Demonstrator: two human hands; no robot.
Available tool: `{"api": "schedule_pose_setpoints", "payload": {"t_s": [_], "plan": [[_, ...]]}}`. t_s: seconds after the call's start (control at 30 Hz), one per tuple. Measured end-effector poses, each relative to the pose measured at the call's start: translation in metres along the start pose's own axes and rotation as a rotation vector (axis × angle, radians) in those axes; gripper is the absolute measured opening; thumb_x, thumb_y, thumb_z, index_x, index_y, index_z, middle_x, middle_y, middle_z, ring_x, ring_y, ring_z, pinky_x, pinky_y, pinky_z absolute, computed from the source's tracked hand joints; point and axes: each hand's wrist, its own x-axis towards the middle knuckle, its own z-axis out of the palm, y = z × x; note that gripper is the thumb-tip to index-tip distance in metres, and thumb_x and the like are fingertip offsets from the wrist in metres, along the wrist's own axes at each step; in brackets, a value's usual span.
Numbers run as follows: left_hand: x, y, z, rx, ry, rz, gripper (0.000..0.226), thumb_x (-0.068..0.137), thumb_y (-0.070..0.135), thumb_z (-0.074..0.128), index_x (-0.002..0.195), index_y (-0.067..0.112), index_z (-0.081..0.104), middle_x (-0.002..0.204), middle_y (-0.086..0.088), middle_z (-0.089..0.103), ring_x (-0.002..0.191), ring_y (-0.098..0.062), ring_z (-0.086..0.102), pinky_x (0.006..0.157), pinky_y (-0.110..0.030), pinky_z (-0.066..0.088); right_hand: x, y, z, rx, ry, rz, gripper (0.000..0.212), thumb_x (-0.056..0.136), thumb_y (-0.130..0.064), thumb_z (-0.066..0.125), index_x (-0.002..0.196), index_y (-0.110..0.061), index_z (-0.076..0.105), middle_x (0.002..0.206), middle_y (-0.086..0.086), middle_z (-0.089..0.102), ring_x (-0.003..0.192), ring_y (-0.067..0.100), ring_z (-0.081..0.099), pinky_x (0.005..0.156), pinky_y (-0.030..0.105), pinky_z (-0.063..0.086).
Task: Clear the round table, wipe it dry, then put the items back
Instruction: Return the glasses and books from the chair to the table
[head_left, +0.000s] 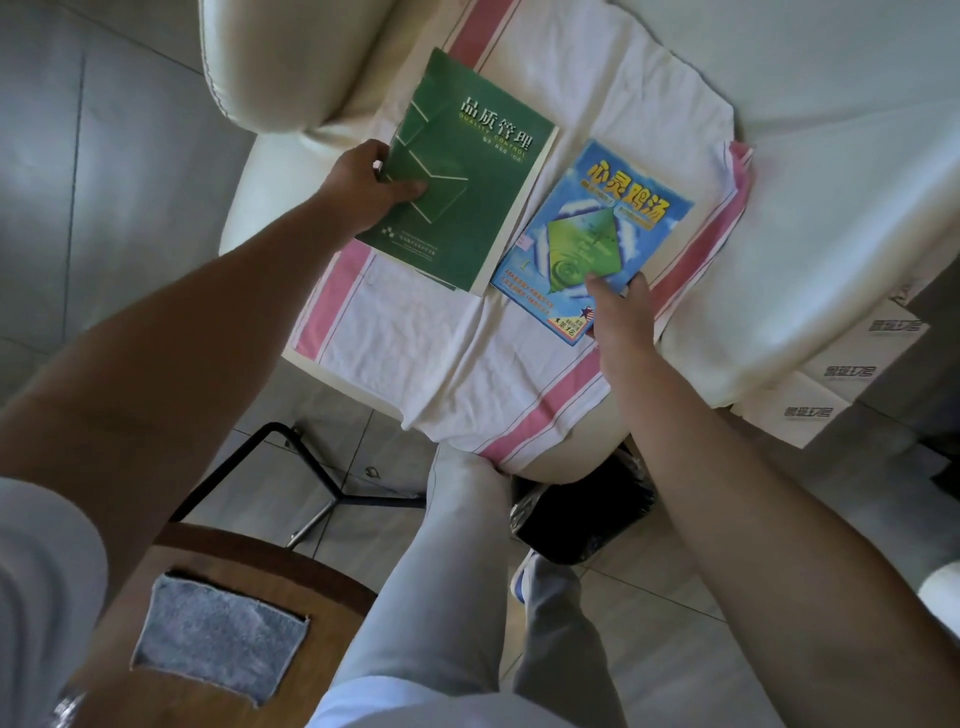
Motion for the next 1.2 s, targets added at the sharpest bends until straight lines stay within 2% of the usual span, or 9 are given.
{"api": "schedule_pose_setpoints", "payload": {"t_s": [0.2,0.3,0.4,0.53,0.63,0.73,0.9,1.0,1.2], "plan": [[-0.008,0.003,0.002,-0.044,-0.049,0.034,0.049,0.085,0.037,0.082,0.128,0.020,0.063,0.120,-0.009,0.071,0.100,-0.029,0.073,0.092,-0.046,0.061,-0.007,-0.014,0.007,0.040,-0.011,-0.074,0.018,0.097,-0.019,0.061,0.115,-0.021,0.062,0.092,-0.010,0.067,0.093,0.021,0.068,0.088,0.040,0.056],[-0.013,0.003,0.005,-0.078,-0.082,0.022,0.047,0.084,0.033,0.083,0.126,0.021,0.063,0.119,-0.006,0.071,0.101,-0.026,0.073,0.092,-0.044,0.060,-0.009,-0.017,0.007,0.052,-0.027,-0.057,0.016,0.097,-0.020,0.060,0.111,-0.028,0.062,0.099,-0.006,0.071,0.102,0.029,0.072,0.092,0.044,0.057],[-0.016,0.003,0.009,-0.118,-0.118,0.008,0.040,0.084,0.026,0.084,0.119,0.023,0.063,0.116,-0.004,0.073,0.099,-0.024,0.073,0.093,-0.045,0.060,-0.009,-0.021,0.008,0.069,-0.044,-0.064,0.017,0.096,-0.021,0.060,0.111,-0.028,0.063,0.098,-0.006,0.071,0.095,0.025,0.071,0.086,0.042,0.056],[-0.025,0.007,0.012,-0.133,-0.071,0.061,0.038,0.086,0.022,0.082,0.120,0.021,0.064,0.104,0.003,0.073,0.088,-0.014,0.073,0.089,-0.039,0.061,-0.022,-0.034,0.013,0.034,-0.028,-0.121,0.020,0.100,-0.018,0.058,0.117,-0.027,0.063,0.100,-0.006,0.071,0.093,0.021,0.073,0.081,0.038,0.059],[-0.043,0.006,0.009,-0.148,-0.015,0.104,0.041,0.087,0.021,0.080,0.124,0.018,0.063,0.109,0.001,0.072,0.090,-0.015,0.072,0.087,-0.034,0.061,-0.038,-0.037,0.008,-0.041,-0.006,-0.193,0.023,0.098,-0.022,0.057,0.120,-0.026,0.064,0.106,-0.003,0.073,0.096,0.023,0.074,0.085,0.045,0.062],[-0.072,0.001,0.003,-0.197,0.040,0.136,0.041,0.088,0.022,0.079,0.125,0.018,0.062,0.113,0.000,0.072,0.094,-0.015,0.072,0.084,-0.029,0.060,-0.056,-0.037,-0.009,-0.093,0.003,-0.281,0.025,0.097,-0.024,0.056,0.121,-0.025,0.063,0.104,-0.004,0.074,0.095,0.021,0.074,0.086,0.045,0.061],[-0.151,-0.003,-0.004,-0.353,0.105,0.194,0.035,0.090,0.020,0.078,0.121,0.023,0.062,0.109,0.004,0.074,0.088,-0.009,0.074,0.078,-0.025,0.061,-0.104,-0.041,-0.065,-0.194,0.060,-0.451,0.025,0.099,-0.021,0.059,0.124,-0.017,0.064,0.091,-0.015,0.068,0.085,0.009,0.066,0.081,0.030,0.052],[-0.208,-0.001,0.001,-0.472,0.119,0.206,0.035,0.090,0.019,0.077,0.122,0.021,0.063,0.104,0.007,0.075,0.082,-0.007,0.076,0.070,-0.024,0.061,-0.137,-0.036,-0.101,-0.245,0.060,-0.530,0.023,0.098,-0.018,0.060,0.121,-0.017,0.064,0.097,-0.013,0.068,0.092,0.013,0.066,0.086,0.031,0.052],[-0.330,-0.016,0.034,-0.646,0.100,0.305,0.038,0.092,0.016,0.075,0.127,0.019,0.061,0.112,0.000,0.075,0.095,-0.019,0.076,0.082,-0.033,0.063,-0.219,-0.015,-0.183,-0.236,0.038,-0.666,0.036,0.101,-0.014,0.058,0.137,-0.014,0.059,0.112,-0.007,0.068,0.094,0.001,0.061,0.082,0.013,0.049]]}}
